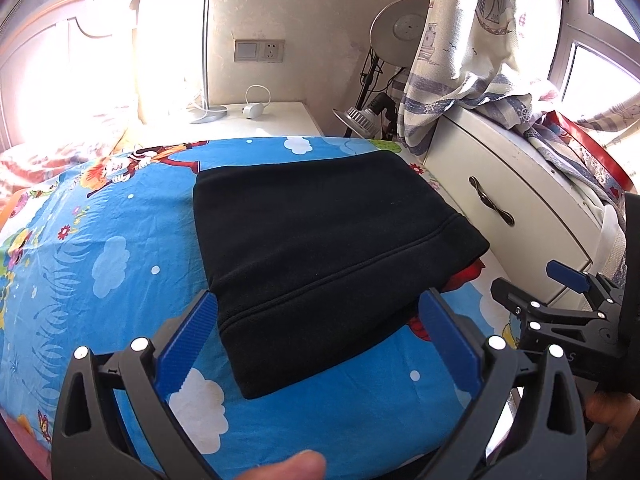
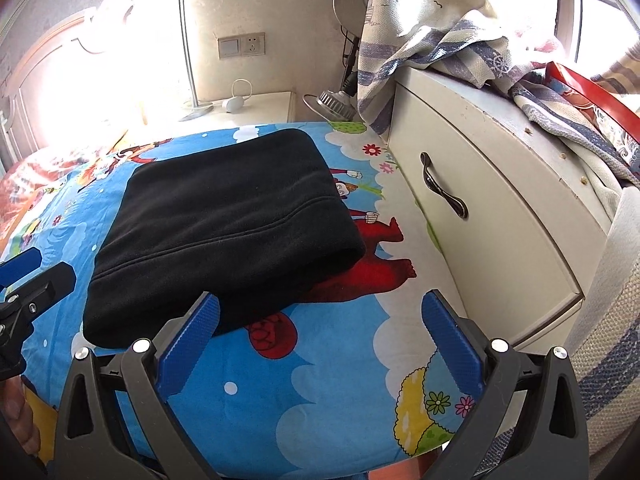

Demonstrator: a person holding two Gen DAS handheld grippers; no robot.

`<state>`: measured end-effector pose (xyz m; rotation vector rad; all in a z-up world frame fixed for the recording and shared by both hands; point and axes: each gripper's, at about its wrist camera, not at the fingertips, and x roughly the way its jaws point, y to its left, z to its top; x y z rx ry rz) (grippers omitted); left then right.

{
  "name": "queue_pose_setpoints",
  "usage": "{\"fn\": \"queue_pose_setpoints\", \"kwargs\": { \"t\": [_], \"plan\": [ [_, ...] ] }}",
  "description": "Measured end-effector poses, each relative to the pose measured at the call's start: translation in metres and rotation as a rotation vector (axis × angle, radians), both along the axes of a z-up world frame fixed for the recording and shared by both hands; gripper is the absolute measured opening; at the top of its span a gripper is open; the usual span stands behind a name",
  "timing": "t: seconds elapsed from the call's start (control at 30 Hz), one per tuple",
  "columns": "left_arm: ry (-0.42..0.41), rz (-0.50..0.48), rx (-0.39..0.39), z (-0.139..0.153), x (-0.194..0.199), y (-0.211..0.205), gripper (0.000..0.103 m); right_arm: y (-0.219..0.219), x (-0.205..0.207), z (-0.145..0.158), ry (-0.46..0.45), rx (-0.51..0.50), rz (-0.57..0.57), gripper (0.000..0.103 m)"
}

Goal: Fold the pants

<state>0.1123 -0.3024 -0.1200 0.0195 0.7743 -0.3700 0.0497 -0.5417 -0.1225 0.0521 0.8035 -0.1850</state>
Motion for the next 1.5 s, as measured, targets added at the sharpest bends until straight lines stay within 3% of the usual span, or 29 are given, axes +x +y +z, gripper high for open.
{"fn": "queue_pose_setpoints", "kwargs": {
  "t": [1.5],
  "plan": [
    [-0.015, -0.006, 0.01, 0.0026, -0.0017, 0.0012, 0.101, 0.0024, -0.0039, 0.0083, -0.023, 0.039, 0.036, 0.098]
  ]
}}
